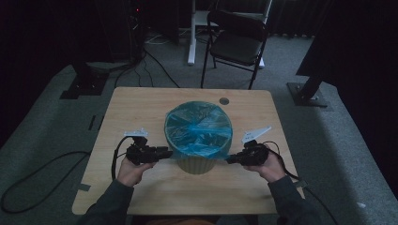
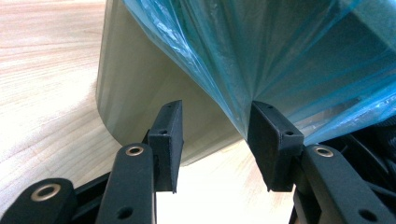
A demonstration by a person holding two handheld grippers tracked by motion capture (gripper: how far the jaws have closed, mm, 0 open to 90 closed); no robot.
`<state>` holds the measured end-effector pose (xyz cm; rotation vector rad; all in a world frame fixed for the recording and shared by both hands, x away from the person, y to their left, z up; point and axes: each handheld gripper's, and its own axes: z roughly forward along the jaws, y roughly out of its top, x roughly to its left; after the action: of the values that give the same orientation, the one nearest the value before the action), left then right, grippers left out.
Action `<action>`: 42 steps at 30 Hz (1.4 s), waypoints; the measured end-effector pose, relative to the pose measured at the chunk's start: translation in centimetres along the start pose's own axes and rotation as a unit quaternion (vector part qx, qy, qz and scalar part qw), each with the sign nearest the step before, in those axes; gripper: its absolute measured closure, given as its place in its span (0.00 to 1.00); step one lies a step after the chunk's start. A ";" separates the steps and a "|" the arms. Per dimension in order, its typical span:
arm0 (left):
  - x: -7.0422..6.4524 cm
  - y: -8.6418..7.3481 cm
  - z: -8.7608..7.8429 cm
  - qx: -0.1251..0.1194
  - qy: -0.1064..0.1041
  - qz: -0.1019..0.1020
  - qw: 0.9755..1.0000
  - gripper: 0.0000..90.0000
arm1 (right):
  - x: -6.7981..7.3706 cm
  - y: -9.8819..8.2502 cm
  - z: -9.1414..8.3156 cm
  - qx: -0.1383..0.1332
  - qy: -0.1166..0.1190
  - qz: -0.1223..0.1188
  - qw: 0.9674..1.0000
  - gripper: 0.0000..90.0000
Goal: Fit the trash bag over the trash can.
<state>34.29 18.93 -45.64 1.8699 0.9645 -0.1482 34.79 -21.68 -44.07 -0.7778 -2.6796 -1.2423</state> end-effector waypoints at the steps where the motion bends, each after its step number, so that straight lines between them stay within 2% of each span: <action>1: 0.0 0.0 0.0 -0.001 0.000 -0.002 1.000 0.62 | -0.1 0.0 0.1 0.003 -0.001 0.002 1.000 1.00; 4: 0.0 -0.1 0.0 -0.001 0.000 -0.004 1.000 0.62 | -0.5 -0.2 0.2 0.011 -0.006 0.009 1.000 1.00; 7: 0.0 -0.1 -0.1 -0.001 0.002 -0.002 1.000 0.62 | -1.3 -0.7 0.4 0.018 -0.014 0.029 0.999 1.00; 16: 0.8 -0.4 0.1 0.007 0.023 -0.015 1.000 0.62 | -1.7 -1.0 0.3 0.026 -0.030 0.035 0.999 1.00; 21: 1.2 -0.5 -0.1 0.003 0.025 -0.022 0.999 0.62 | -1.9 -1.2 0.1 0.027 -0.033 0.039 0.998 1.00; 23: 1.3 -0.5 -0.2 -0.002 0.025 -0.026 0.999 0.62 | -1.9 -1.2 0.1 0.027 -0.033 0.039 0.998 1.00; 26: 1.7 -0.5 -0.9 -0.023 0.016 -0.034 0.999 0.62 | -2.0 -1.3 0.0 0.029 -0.035 0.040 0.998 1.00; 28: 1.7 -0.5 -1.3 -0.039 0.014 -0.032 0.999 0.62 | -2.0 -1.3 0.1 0.031 -0.037 0.039 0.998 1.00; 29: 1.7 -0.5 -1.3 -0.039 0.014 -0.032 0.999 0.62 | -2.0 -1.3 0.1 0.031 -0.037 0.039 0.998 1.00; 30: 1.4 -0.5 -1.6 -0.049 0.009 -0.025 0.998 0.62 | -1.9 -1.3 0.1 0.031 -0.036 0.039 0.998 1.00; 32: 0.9 -0.4 -1.7 -0.056 0.006 -0.012 0.998 0.62 | -1.6 -1.1 0.0 0.016 -0.023 0.025 0.999 0.88; 35: 0.5 -0.3 -2.0 -0.066 -0.004 -0.001 0.998 0.61 | -1.1 -0.9 -0.3 0.007 -0.024 0.015 1.000 0.73; 42: -0.2 -0.3 -2.6 -0.072 -0.006 0.009 0.997 0.61 | -0.9 -0.9 -1.4 -0.003 -0.017 0.004 1.000 0.64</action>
<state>33.20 21.03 -44.45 1.7444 0.9252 -0.0764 35.00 -23.56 -44.02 -0.8181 -2.6977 -1.2468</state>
